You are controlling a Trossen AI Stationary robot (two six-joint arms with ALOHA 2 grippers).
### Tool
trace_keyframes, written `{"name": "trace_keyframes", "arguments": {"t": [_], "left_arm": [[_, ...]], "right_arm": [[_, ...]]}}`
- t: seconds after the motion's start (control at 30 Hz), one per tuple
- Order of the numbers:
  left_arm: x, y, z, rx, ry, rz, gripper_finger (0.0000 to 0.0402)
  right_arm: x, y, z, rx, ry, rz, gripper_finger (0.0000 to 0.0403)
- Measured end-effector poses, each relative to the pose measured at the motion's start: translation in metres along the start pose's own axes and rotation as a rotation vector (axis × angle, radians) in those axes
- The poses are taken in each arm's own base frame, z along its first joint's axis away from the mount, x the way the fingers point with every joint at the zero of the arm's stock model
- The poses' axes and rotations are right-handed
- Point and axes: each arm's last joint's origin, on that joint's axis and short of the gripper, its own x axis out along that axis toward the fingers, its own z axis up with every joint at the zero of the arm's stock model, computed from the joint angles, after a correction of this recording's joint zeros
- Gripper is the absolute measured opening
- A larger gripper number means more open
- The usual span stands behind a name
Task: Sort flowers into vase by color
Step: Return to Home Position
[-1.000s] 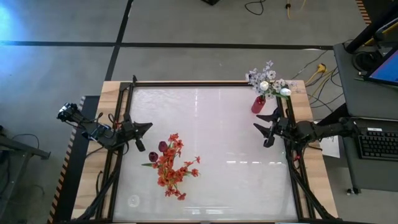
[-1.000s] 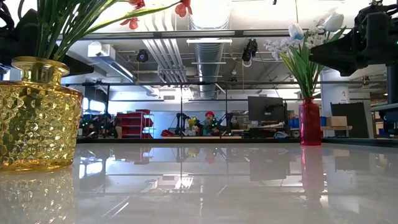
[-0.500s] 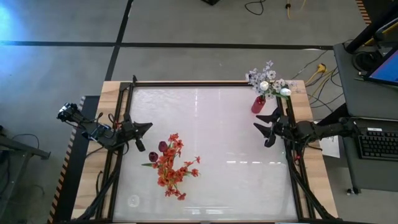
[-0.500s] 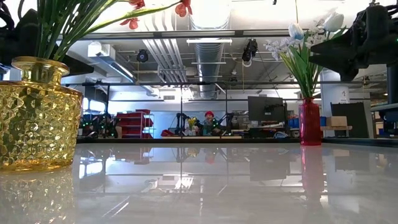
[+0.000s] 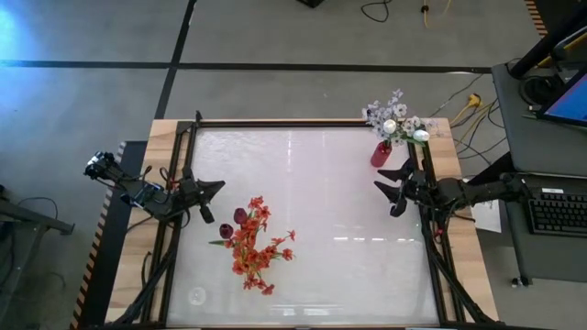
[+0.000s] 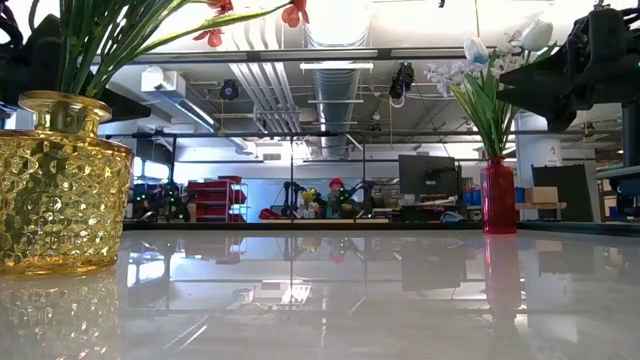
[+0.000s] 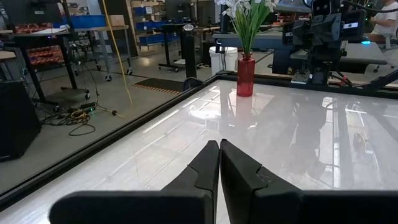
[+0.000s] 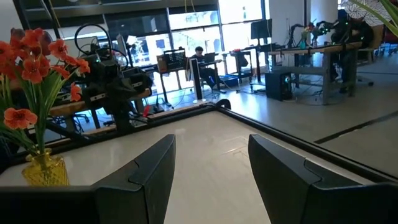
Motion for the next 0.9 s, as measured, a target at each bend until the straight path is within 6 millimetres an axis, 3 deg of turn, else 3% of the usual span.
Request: {"name": "trace_keyframes", "arguments": {"t": [0.9], "left_arm": [[0.0000,0.0000,0.0000,0.001,0.000,0.000,0.0000]], "right_arm": [[0.0000,0.0000,0.0000,0.011,0.000,-0.001,0.0194]]}}
